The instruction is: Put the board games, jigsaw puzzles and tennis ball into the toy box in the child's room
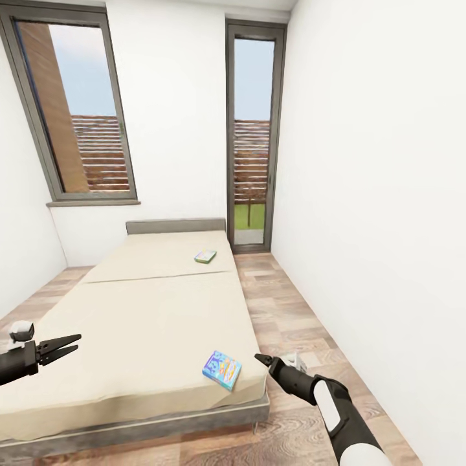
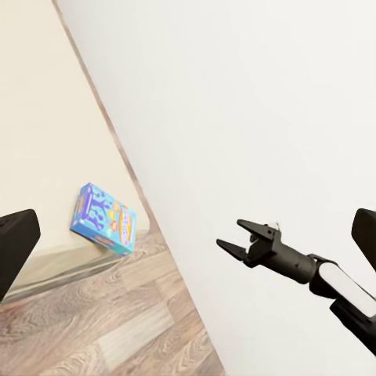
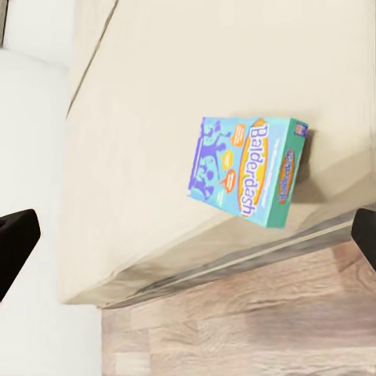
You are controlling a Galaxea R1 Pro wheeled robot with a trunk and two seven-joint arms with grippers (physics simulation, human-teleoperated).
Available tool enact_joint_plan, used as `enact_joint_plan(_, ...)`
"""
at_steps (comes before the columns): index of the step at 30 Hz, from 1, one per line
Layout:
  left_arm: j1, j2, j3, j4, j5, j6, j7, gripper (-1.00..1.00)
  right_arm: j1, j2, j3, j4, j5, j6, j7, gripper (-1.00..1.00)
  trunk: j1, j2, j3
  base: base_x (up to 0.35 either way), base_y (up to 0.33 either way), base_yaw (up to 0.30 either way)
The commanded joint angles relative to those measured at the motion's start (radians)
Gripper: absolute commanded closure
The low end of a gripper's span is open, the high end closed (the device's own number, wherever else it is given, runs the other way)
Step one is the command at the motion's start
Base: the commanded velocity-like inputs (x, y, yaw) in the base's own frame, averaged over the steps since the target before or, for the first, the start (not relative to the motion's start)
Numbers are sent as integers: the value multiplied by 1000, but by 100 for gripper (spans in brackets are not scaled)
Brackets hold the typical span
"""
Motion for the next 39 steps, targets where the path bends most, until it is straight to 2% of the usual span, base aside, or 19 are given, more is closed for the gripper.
enact_joint_plan(1,-1,0,1,0,-7,10,-7,-100,-1,2,-8,0,-3,8,2,-100,4,-8,-4,0,0,0)
enact_joint_plan(3,-1,0,1,-1,-6,10,-7,-100,-1,3,-21,10,-11,11,3,-100,12,-22,-11,0,0,0)
enact_joint_plan(6,-1,0,1,-1,-6,10,-7,-100,-1,1,-47,49,-54,17,7,-100,23,-43,-20,0,0,0)
enact_joint_plan(7,-1,0,1,-1,-5,10,-7,-100,-1,-1,-55,75,-84,19,8,-100,27,-50,-23,0,0,0)
enact_joint_plan(10,-1,0,1,-1,-5,10,-7,-100,-1,-3,-64,121,-136,19,9,-100,38,-71,-33,0,0,0)
enact_joint_plan(14,-1,0,1,-1,-4,10,-7,-100,-1,0,-68,145,-166,15,10,-100,54,-99,-45,0,0,0)
enact_joint_plan(39,-1,-1,1,-1,-2,4,-7,-100,-1,4,-74,160,-181,13,12,-100,150,-274,-123,0,0,0)
